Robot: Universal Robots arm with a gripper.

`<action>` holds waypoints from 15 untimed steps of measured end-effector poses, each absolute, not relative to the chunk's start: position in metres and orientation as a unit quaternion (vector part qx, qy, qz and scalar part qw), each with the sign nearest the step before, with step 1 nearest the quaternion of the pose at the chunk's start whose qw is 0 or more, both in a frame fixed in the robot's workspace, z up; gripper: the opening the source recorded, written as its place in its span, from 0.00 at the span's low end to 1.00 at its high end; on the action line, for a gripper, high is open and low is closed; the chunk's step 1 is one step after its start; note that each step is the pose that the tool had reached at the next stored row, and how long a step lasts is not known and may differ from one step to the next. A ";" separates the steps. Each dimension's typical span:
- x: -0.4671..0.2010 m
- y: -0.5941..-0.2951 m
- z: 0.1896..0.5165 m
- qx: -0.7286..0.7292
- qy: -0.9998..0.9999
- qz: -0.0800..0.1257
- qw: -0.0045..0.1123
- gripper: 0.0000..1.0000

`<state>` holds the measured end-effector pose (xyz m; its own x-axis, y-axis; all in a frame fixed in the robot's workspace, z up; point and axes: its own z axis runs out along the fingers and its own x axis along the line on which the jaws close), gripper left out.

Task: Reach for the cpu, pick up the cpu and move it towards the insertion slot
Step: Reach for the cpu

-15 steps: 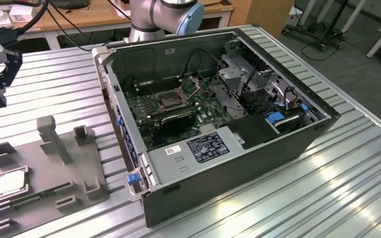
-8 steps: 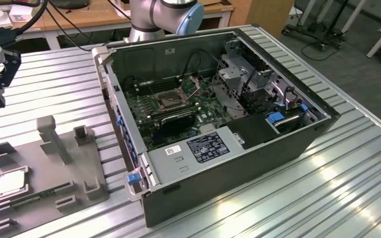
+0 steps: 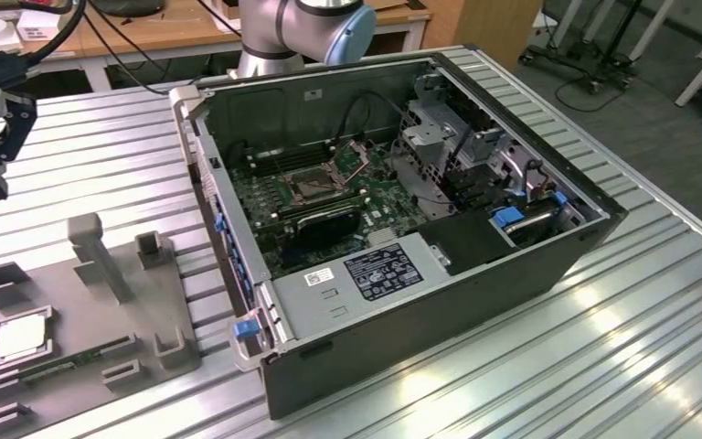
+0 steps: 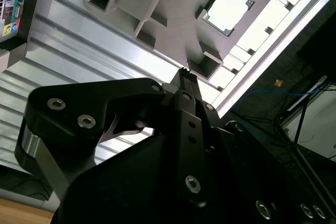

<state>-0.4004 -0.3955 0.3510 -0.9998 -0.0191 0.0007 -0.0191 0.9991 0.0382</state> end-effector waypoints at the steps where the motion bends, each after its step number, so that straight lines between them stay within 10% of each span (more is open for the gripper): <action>1: -0.401 -0.396 0.351 0.010 -1.000 -0.019 0.001 0.11; 15: -0.406 -0.395 0.350 0.009 -1.000 -0.019 0.001 0.11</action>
